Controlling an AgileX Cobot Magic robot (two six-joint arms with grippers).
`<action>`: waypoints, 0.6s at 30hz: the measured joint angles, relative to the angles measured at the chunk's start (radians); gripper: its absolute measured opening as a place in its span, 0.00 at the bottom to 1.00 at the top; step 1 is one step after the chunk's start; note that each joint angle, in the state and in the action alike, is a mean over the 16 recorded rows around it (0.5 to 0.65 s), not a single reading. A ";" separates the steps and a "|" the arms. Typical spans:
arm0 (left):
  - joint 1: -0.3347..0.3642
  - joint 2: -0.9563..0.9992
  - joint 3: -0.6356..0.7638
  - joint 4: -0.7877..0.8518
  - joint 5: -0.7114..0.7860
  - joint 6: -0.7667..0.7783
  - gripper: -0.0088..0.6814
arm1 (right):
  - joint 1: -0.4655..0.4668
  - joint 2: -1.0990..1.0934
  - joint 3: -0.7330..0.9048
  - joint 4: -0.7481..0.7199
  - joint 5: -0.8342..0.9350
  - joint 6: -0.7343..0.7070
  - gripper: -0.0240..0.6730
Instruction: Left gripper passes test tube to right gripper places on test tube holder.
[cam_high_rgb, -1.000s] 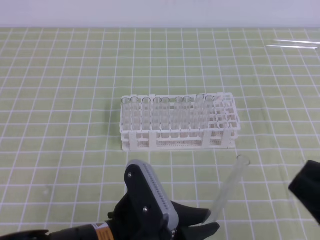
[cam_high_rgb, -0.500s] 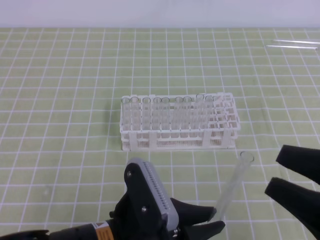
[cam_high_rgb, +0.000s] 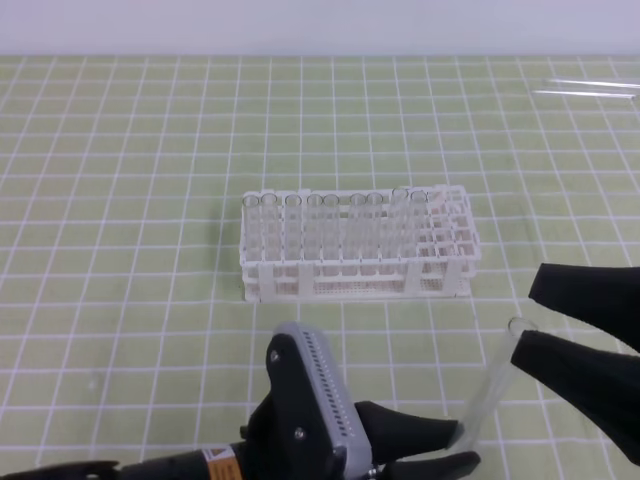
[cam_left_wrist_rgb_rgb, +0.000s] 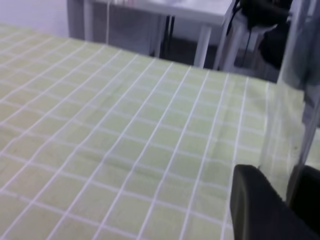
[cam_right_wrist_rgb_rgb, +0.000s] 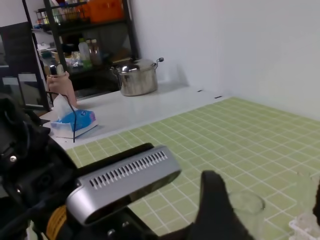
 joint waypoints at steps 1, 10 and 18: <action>0.000 0.006 -0.001 -0.001 -0.011 0.000 0.16 | 0.000 0.002 -0.002 0.000 0.004 -0.002 0.59; 0.000 0.057 -0.015 -0.001 -0.085 0.001 0.17 | 0.002 0.006 -0.007 0.000 0.014 -0.008 0.59; 0.000 0.081 -0.028 -0.001 -0.118 0.009 0.16 | 0.003 0.006 -0.007 -0.002 0.016 -0.008 0.59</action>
